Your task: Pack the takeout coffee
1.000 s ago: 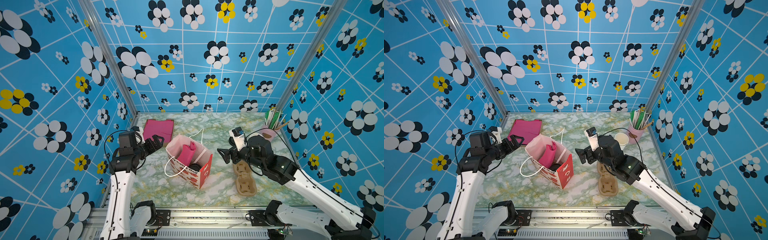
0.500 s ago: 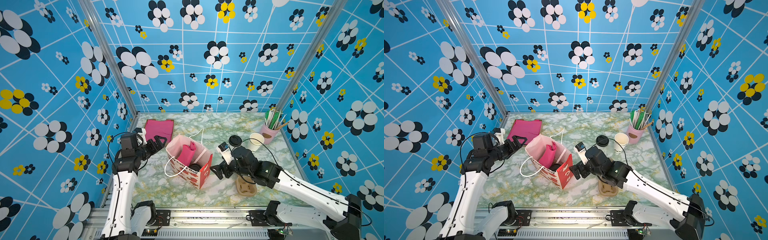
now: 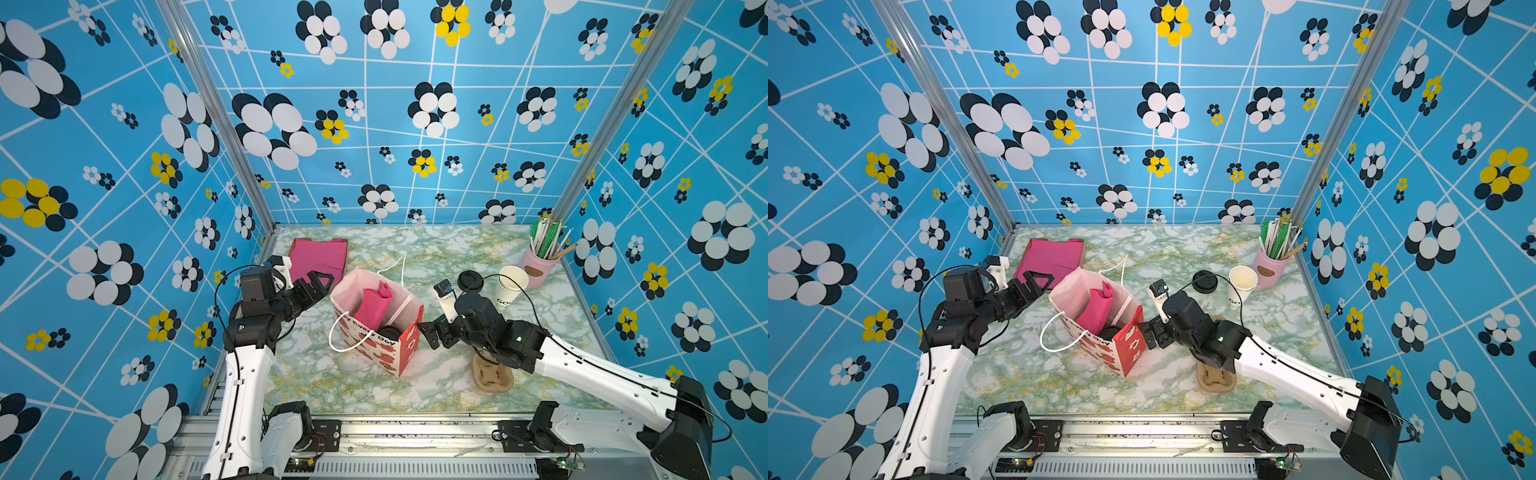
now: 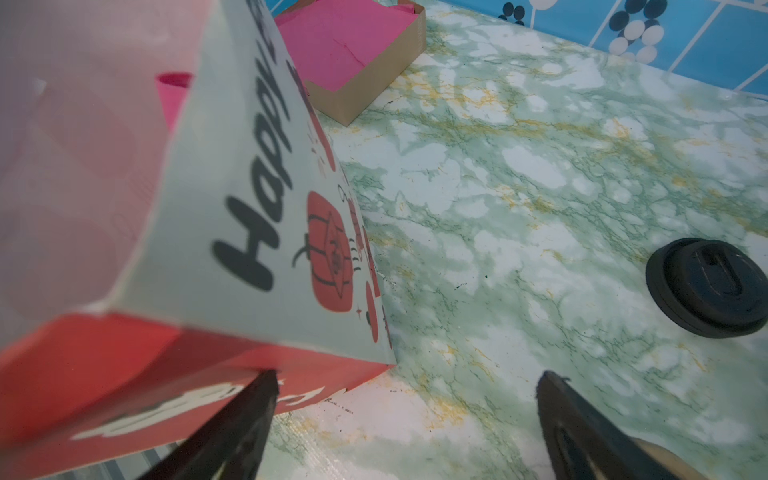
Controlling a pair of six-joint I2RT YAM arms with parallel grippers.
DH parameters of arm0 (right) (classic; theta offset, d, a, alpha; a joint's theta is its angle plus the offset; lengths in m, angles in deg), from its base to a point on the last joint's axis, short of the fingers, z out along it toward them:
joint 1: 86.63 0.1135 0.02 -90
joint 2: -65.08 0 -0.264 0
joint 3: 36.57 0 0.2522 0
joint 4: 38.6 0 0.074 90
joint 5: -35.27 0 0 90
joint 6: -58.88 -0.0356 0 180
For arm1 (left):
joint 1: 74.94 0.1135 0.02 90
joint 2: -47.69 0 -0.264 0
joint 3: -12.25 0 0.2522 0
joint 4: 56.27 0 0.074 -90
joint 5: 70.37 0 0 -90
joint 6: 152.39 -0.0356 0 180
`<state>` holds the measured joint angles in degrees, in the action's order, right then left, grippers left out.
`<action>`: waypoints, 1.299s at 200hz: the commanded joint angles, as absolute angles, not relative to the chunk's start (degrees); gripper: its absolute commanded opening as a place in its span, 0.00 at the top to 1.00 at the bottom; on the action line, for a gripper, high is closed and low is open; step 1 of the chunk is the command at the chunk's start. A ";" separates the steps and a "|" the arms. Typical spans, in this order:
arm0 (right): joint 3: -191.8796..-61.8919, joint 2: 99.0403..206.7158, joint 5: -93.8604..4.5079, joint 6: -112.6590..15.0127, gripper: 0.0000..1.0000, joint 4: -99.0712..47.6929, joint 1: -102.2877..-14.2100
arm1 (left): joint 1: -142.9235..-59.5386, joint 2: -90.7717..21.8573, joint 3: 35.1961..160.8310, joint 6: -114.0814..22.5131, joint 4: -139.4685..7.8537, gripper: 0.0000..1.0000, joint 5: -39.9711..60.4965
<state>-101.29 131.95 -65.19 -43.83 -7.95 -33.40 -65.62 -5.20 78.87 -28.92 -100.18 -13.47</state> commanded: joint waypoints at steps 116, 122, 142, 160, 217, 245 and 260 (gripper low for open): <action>-110.82 140.90 -70.51 -38.47 0.01 -9.03 -34.31 | -65.27 -3.78 77.17 -29.27 -99.59 0.01 -14.45; -111.26 141.38 -70.38 -38.27 0.01 -9.13 -34.57 | -65.27 -3.79 77.03 -29.26 -99.58 0.01 -14.45; -112.73 142.91 -69.73 -37.98 0.01 -9.13 -35.51 | -65.27 -3.58 76.92 -29.36 -99.69 0.01 -14.38; -114.13 144.26 -69.01 -37.90 0.01 -9.13 -36.33 | -65.23 -3.29 76.82 -29.40 -99.67 0.01 -14.11; -117.41 148.32 -66.75 -37.93 0.01 -9.63 -38.01 | -65.21 -1.98 76.82 -28.96 -99.10 0.01 -14.02; -118.92 150.06 -66.08 -37.89 0.01 -9.81 -38.44 | -65.20 -1.62 76.34 -28.52 -98.45 0.01 -14.08; -119.79 151.05 -65.83 -37.90 0.01 -9.74 -38.73 | -65.14 -1.47 75.95 -28.15 -98.08 0.01 -14.17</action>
<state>-117.49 149.50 -67.20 -38.59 -8.87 -38.05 -65.62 -2.22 77.34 -28.87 -99.50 -13.60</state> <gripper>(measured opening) 0.991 0.992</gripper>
